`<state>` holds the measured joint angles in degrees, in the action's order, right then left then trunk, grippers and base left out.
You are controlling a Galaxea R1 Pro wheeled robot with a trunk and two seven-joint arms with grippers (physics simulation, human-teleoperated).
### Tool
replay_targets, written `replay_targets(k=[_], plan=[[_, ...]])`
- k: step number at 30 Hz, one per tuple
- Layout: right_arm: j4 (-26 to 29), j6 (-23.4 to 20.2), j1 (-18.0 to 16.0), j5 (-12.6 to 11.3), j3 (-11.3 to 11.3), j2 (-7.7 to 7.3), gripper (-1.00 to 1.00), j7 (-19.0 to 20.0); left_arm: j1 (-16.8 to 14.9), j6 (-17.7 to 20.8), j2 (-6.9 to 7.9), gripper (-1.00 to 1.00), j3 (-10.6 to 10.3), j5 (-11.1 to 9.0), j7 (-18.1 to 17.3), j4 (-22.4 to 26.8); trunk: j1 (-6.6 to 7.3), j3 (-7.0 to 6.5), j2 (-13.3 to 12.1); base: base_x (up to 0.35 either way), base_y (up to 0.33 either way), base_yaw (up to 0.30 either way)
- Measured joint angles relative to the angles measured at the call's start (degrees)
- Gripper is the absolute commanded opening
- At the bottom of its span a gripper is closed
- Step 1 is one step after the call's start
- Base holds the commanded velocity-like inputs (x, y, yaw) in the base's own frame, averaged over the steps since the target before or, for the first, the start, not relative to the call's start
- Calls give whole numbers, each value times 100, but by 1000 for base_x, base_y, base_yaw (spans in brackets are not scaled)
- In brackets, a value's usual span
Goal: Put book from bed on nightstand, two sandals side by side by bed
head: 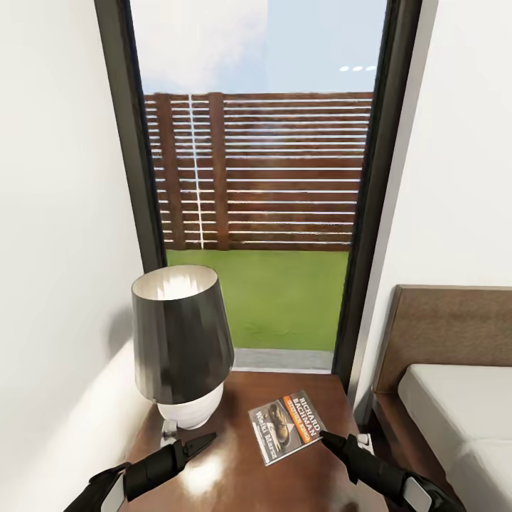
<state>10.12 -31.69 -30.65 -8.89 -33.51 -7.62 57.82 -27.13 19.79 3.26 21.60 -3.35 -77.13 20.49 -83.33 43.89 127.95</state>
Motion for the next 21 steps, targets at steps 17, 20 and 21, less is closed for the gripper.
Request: replay_targets(k=[17,20,21], plan=[[-3,4,0,5,2,0,-100,-4,0,0,0,100,-3,0,0,0,-87,71,159,1,0,0],[-2,3,0,3,3,0,-100,-2,-3,0,0,100,-4,2,0,0,-153,125,279,0,0,0],[-2,4,0,4,5,0,-100,-3,-2,0,0,100,-5,2,0,0,-175,143,319,0,0,0]])
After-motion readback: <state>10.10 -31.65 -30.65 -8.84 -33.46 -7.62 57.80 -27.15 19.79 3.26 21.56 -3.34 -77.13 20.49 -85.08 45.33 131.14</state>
